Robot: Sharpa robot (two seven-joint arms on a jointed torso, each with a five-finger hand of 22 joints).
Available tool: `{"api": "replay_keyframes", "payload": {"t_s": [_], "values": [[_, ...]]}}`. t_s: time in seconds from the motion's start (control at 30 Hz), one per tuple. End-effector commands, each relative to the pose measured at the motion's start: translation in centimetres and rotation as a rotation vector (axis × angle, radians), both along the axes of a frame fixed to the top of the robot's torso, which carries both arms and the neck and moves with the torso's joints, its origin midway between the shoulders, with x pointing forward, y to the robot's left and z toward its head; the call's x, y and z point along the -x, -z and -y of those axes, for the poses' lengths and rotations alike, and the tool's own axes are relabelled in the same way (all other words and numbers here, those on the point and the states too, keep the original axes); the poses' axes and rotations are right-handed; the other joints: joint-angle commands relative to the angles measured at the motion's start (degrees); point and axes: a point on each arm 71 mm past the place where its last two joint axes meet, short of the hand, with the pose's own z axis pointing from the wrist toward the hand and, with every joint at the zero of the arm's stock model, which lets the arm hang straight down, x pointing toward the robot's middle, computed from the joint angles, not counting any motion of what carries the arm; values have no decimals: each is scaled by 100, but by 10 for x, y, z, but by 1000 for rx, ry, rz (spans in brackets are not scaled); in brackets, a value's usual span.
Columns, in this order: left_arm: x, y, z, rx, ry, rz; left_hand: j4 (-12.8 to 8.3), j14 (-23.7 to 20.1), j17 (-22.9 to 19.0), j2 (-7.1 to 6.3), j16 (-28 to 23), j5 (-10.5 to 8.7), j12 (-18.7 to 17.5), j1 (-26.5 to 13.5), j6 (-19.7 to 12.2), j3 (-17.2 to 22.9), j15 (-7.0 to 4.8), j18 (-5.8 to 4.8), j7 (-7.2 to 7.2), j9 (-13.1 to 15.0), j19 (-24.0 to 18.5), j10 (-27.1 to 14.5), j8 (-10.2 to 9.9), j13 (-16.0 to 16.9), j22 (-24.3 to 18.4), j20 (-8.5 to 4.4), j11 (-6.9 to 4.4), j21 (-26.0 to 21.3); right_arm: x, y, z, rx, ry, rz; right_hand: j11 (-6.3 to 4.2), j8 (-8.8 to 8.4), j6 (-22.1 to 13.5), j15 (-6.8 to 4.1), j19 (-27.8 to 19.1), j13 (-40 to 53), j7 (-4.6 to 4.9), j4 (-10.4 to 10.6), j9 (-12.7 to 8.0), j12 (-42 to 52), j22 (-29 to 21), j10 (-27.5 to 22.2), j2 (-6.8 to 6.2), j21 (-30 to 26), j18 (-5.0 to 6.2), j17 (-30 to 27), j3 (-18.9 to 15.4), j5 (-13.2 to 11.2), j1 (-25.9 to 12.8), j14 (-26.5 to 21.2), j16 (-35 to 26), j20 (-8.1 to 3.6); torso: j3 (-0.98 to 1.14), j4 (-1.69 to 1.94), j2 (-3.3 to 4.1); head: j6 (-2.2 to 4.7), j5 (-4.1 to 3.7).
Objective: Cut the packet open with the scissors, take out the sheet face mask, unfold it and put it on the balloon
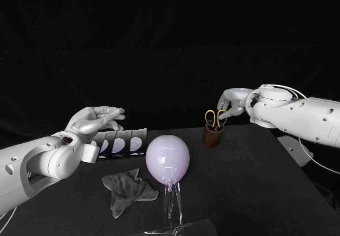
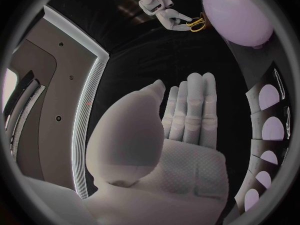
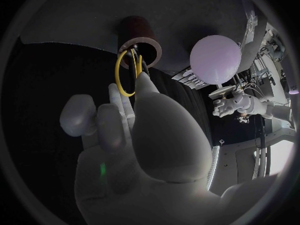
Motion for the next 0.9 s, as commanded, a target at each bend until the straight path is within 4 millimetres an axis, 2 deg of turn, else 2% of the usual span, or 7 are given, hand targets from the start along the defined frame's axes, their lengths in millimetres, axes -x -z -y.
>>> {"api": "replay_keyframes", "payload": {"t_s": [0.03,0.2,0.27,0.37,0.6,0.7,0.9], "values": [[-1,-1,1,7,-3,4,5,-40,9,56,27,18,-34,19,-9,43,5,46,28,7,-53,23,-30,9,5,2,12,35,1,3,2,14,11,-45,-1,51,87,-53,81,7,-5,11,16,28,84,105,24,56,-74,59,42,-23,77,120,66,-7,0,0,11,12,-3],[-1,-1,0,6,-4,3,1,-45,11,63,32,18,-36,34,-5,56,4,47,28,8,-62,26,-32,9,13,2,11,48,1,4,2,10,5,-51,-48,101,281,-98,162,-3,-61,34,37,4,274,371,171,172,-105,139,243,-256,273,133,145,-41,2,3,15,26,1],[-1,-1,0,6,-4,3,1,-45,11,63,32,18,-36,34,-5,56,4,47,28,8,-62,26,-32,9,13,2,11,48,1,5,0,6,-2,-61,-102,168,449,-144,231,-4,-103,41,65,8,418,550,365,265,-128,201,495,-418,457,144,191,-70,3,5,18,29,3],[-2,-1,0,7,-4,2,1,-45,11,63,32,18,-36,34,-5,56,4,47,28,8,-62,26,-32,9,13,2,11,48,1,6,-1,-2,-7,-73,-162,247,628,-207,303,-6,-141,71,107,10,569,782,508,365,-156,267,777,-431,530,152,242,-102,5,5,20,29,56],[-2,-1,0,10,-3,0,0,-47,14,70,36,18,-38,43,-2,67,4,47,29,10,-69,28,-33,10,21,3,11,58,0,4,1,-25,13,-22,-286,408,835,-315,376,17,-245,7,233,56,752,1218,752,485,-185,337,1441,-436,725,154,297,-163,0,9,16,19,32],[-2,0,0,12,-3,-2,0,-48,15,79,40,18,-41,49,0,76,4,48,30,10,-74,29,-35,10,27,3,11,66,0,0,4,-22,25,29,-328,514,839,-340,378,2,-259,36,361,-32,814,1377,557,518,-193,347,2027,-456,543,149,316,-209,-1,5,14,22,26],[-3,0,1,22,10,-1,0,-49,17,85,43,18,-43,55,0,85,3,49,31,11,-78,29,-37,9,32,3,12,74,0,-4,6,-29,31,83,-326,620,802,-350,373,6,-281,-20,506,-103,863,1490,294,535,-198,350,2671,-439,270,147,329,-216,4,-4,13,44,35]]}}
